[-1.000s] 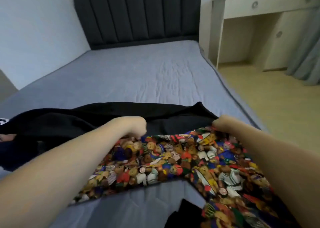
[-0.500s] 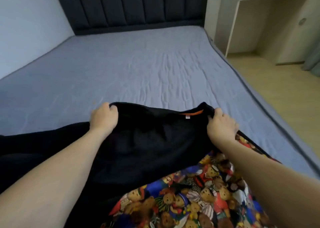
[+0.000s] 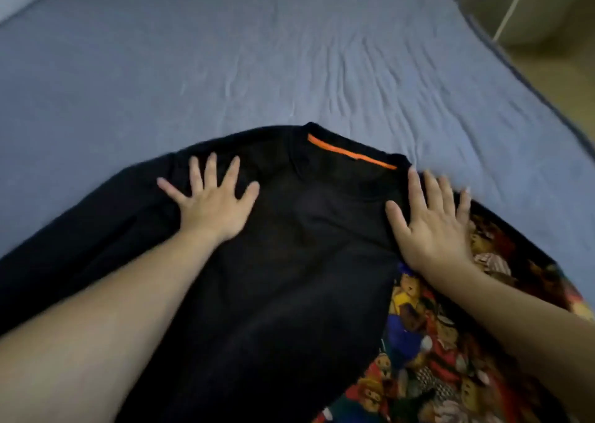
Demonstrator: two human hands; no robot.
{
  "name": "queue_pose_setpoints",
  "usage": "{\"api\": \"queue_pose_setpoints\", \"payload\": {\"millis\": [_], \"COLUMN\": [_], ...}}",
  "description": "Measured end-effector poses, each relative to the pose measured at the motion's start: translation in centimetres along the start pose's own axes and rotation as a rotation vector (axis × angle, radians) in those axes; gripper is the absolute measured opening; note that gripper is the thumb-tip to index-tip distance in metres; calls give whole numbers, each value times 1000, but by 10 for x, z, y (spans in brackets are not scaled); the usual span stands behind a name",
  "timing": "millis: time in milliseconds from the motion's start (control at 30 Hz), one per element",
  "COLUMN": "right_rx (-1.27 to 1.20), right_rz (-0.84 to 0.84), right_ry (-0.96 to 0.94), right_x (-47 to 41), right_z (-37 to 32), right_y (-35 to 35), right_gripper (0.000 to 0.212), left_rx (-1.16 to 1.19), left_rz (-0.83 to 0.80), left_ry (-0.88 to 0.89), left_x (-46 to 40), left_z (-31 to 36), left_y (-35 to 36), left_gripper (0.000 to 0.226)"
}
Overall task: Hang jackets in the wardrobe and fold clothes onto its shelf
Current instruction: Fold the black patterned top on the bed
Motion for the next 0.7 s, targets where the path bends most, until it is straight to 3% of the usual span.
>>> {"api": "queue_pose_setpoints", "payload": {"millis": [133, 300, 367, 433, 567, 700], "right_rx": [16, 21, 19, 2, -19, -20], "right_rz": [-27, -127, -145, -158, -158, -105], "right_ry": [-29, -9, -12, -6, -15, -26], "right_x": [-11, -6, -7, -8, -7, -7], "right_z": [-7, -8, -9, -8, -8, -8], "right_y": [-4, -6, -6, -5, -7, -5], "right_gripper": [71, 70, 69, 69, 68, 68], "left_rx": [-42, -51, 101, 216, 27, 17], "left_rz": [25, -77, -18, 114, -77, -81], "left_ry": [43, -30, 17, 210, 529, 517], "left_x": [-55, -29, 10, 93, 258, 260], "left_z": [1, 22, 46, 82, 116, 105], "left_y": [-11, -39, -63, -73, -21, 4], "left_gripper": [73, 65, 65, 65, 80, 84]}}
Point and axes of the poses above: each hand's wrist, its own x-axis away from the middle knuckle, its own y-axis out of the palm, z = x × y, the point moved 9 cm from there along -x, towards the middle knuckle, and after that the axes turned 3 degrees about -z, right-handed, at the moved point
